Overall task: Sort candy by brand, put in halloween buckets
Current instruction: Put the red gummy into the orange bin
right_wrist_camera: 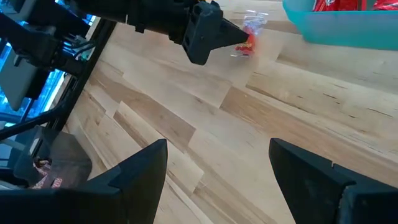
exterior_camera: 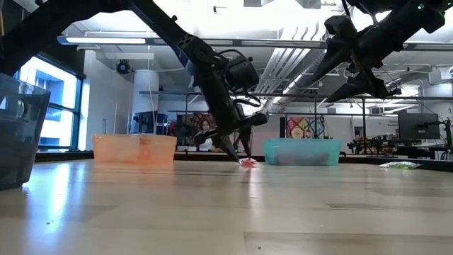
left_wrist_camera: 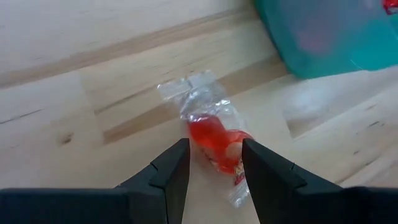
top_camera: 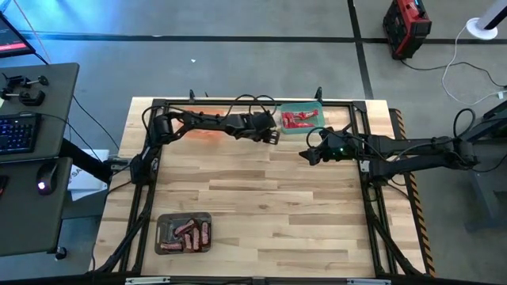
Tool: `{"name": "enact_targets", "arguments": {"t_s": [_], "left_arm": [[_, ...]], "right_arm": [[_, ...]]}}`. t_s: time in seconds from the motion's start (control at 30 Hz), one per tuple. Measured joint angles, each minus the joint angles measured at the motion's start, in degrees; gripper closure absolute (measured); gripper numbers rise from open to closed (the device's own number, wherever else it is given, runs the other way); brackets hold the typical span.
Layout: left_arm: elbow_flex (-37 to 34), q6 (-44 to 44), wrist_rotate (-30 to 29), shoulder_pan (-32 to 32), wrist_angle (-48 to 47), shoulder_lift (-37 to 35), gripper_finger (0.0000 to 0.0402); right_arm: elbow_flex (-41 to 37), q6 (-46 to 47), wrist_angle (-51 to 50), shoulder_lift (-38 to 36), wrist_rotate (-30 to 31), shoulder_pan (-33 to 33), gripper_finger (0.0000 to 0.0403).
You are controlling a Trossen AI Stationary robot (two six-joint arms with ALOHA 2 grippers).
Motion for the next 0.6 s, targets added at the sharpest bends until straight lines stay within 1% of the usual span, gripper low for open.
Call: {"name": "enact_targets", "arguments": {"t_s": [0.17,0.27,0.37,0.5,0.53,0.6], "left_arm": [[-1.38,0.06,1.35,-0.02,1.23,0.0,0.0267],[-1.49,1.19,1.85,-0.02,1.48,0.0,0.0279],[-1.51,3.15,2.32,-0.1,1.65,0.0,0.0314],[-1.51,6.04,2.88,-0.59,1.63,0.0,0.0384],[-1.51,6.49,3.06,-0.63,1.47,-0.36,0.0392],[-1.64,7.28,4.26,-0.47,0.7,-1.67,0.0392]], "right_arm": [[0.0,0.0,0.0,0.0,-0.02,0.0,0.0128],[0.0,-0.04,0.0,0.0,0.06,0.0,0.0128],[0.0,-0.06,0.01,0.0,0.14,0.0,0.0128],[0.0,-0.02,0.0,0.0,0.31,0.0,0.0128],[0.0,-0.02,0.0,0.0,0.31,0.0,0.0128],[0.0,-0.02,0.0,0.0,0.33,0.0,0.0128]]}}
